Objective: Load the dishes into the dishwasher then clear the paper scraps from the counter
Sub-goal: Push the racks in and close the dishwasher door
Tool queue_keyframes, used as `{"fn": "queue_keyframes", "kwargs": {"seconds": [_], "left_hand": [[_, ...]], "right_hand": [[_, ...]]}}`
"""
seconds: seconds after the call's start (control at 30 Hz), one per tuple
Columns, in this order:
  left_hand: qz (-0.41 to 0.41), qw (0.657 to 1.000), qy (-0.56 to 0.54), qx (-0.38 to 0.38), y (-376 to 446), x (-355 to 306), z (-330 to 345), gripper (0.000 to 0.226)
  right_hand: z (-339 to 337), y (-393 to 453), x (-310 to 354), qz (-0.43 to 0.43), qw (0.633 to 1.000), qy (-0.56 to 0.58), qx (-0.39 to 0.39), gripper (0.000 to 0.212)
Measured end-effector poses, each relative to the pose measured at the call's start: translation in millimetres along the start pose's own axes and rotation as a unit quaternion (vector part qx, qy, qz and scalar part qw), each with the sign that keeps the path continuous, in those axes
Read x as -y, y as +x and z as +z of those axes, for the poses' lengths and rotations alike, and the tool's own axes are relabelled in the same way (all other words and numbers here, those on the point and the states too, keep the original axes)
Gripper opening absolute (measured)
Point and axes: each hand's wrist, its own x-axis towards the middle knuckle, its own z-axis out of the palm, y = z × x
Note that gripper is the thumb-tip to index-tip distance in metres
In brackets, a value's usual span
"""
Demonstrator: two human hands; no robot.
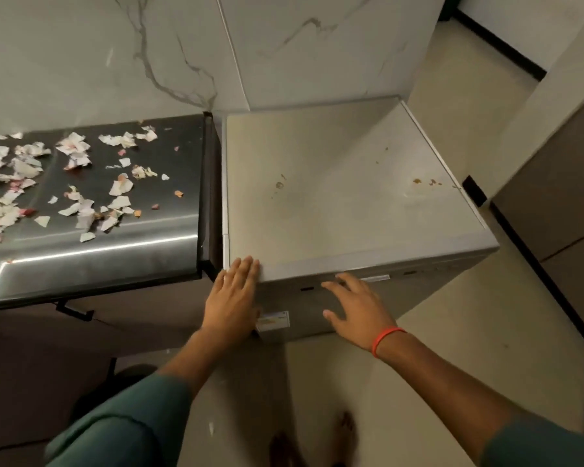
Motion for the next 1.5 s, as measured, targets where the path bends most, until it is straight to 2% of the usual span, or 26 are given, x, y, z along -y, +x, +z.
{"fn": "queue_keyframes", "kwargs": {"seconds": [0.13,0.37,0.5,0.93,1.1,1.37,1.5], "left_hand": [[0.035,0.997,0.003,-0.071,4,21,28,0.107],[0.005,0.989,0.01,-0.15,12,15,51,0.104],[-0.012,0.98,-0.007,-0.197,15,11,60,0.095],[-0.042,0.967,-0.022,-0.25,19,4,70,0.101],[-0.054,0.97,-0.026,-0.237,16,1,70,0.101],[-0.082,0.985,-0.003,-0.151,7,-12,57,0.114],[-0.103,0.985,-0.011,-0.139,9,-26,55,0.113]], "right_hand": [[21,-21,-4,0.023,0.999,0.03,-0.024,0.055],[62,-57,-16,0.06,0.996,0.045,0.052,0.051],[77,-63,-9,0.063,0.994,0.064,0.064,0.047],[98,-73,14,0.035,0.991,0.09,0.092,0.047],[93,-77,11,0.03,0.993,0.067,0.088,0.046],[85,-72,24,-0.006,0.995,0.063,0.084,0.05],[75,-64,24,-0.023,0.995,0.063,0.078,0.049]]}}
